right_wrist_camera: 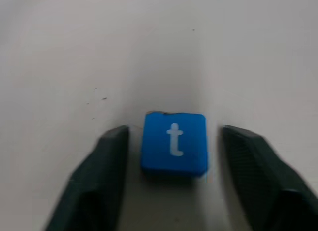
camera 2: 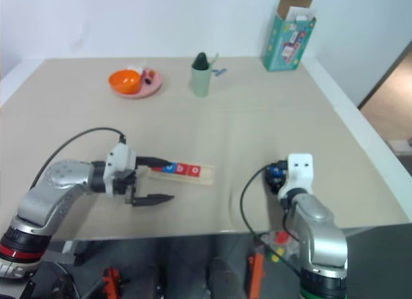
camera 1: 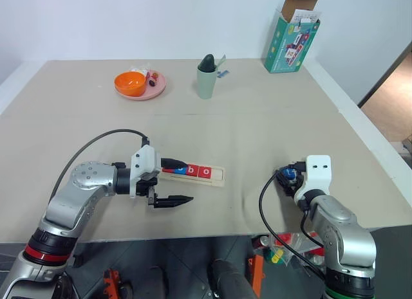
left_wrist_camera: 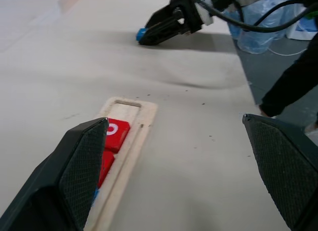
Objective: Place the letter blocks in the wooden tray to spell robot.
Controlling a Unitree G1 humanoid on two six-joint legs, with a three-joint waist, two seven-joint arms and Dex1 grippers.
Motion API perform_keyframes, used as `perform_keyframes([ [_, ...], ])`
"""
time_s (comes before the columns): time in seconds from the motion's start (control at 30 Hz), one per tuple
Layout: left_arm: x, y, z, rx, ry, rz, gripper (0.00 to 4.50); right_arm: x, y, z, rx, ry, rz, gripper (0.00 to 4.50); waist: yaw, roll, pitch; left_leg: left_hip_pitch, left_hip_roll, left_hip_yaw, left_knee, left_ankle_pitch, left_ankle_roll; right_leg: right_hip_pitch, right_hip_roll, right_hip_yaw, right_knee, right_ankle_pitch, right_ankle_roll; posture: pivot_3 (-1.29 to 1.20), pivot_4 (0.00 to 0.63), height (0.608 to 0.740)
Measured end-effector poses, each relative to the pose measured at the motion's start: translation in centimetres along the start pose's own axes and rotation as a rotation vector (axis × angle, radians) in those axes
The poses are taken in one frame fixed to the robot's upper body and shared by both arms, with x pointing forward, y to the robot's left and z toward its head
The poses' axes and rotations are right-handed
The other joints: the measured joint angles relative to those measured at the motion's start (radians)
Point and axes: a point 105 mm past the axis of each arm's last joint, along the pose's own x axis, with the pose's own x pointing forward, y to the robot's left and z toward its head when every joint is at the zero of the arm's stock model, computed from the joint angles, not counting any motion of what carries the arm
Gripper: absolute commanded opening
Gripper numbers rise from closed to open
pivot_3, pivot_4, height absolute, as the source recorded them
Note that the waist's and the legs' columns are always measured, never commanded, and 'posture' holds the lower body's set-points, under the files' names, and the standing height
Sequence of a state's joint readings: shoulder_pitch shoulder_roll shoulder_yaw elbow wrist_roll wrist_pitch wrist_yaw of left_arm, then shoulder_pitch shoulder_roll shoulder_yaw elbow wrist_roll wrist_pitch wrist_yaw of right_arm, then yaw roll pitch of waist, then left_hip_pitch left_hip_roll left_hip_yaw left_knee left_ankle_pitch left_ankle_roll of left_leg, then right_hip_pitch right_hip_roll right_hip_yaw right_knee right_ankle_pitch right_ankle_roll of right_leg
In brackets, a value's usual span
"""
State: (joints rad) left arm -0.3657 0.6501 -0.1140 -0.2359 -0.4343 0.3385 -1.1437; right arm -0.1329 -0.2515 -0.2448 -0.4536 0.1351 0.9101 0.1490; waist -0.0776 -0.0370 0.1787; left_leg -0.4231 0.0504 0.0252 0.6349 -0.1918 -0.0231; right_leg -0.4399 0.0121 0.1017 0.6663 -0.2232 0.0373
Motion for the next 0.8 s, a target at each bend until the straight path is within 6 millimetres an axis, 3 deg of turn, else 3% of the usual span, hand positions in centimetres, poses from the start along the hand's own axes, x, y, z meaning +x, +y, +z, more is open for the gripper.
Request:
perform_keyframes([
  [0.07,0.0,0.1,-0.2,0.002,0.000,0.007,4.50,-0.1,0.5,0.0,0.014,-0.001,0.008,1.31,0.000,0.000,0.000,0.000,0.000,0.000,0.000,0.000,0.000,0.000,0.000,0.000,0.000,0.000,0.000,0.00,0.150,0.740],
  [0.1,-0.1,0.2,-0.2,0.003,0.002,0.009,4.50,-0.2,0.6,-0.1,0.021,-0.001,0.011,1.22,0.000,0.000,0.000,0.000,0.000,0.000,0.000,0.000,0.000,0.000,0.000,0.000,0.000,0.000,0.000,0.00,0.150,0.740],
  [0.2,-0.1,0.3,-0.3,0.010,0.007,0.015,4.50,-0.6,2.3,0.0,0.023,-0.005,0.055,1.22,-0.001,0.000,0.000,0.000,0.001,0.000,0.000,0.000,0.000,-0.001,0.001,0.000,0.000,0.000,0.000,0.00,0.150,0.740],
  [0.4,-0.1,0.3,-0.4,0.023,0.016,0.022,4.50,-1.5,8.3,1.0,0.009,-0.010,0.246,1.22,-0.001,0.000,0.000,0.000,0.001,0.000,0.000,0.000,0.000,0.000,0.000,0.000,0.000,0.000,0.000,0.00,0.150,0.740],
  [0.73,-0.3,0.1,-1.2,0.000,0.032,0.045,4.50,-1.4,10.1,0.9,-0.007,0.028,0.302,1.22,0.000,0.000,0.000,-0.001,0.001,-0.001,0.000,0.000,0.000,-0.001,0.000,-0.001,0.000,0.000,0.000,0.00,0.150,0.740],
  [0.8,-0.3,0.0,-1.4,-0.005,0.036,0.046,4.50,-1.4,10.7,0.7,-0.013,0.043,0.328,2.30,-0.001,0.000,0.000,-0.001,0.001,-0.001,0.000,0.000,0.000,-0.001,0.000,-0.001,0.000,0.000,0.000,0.00,0.150,0.740],
])
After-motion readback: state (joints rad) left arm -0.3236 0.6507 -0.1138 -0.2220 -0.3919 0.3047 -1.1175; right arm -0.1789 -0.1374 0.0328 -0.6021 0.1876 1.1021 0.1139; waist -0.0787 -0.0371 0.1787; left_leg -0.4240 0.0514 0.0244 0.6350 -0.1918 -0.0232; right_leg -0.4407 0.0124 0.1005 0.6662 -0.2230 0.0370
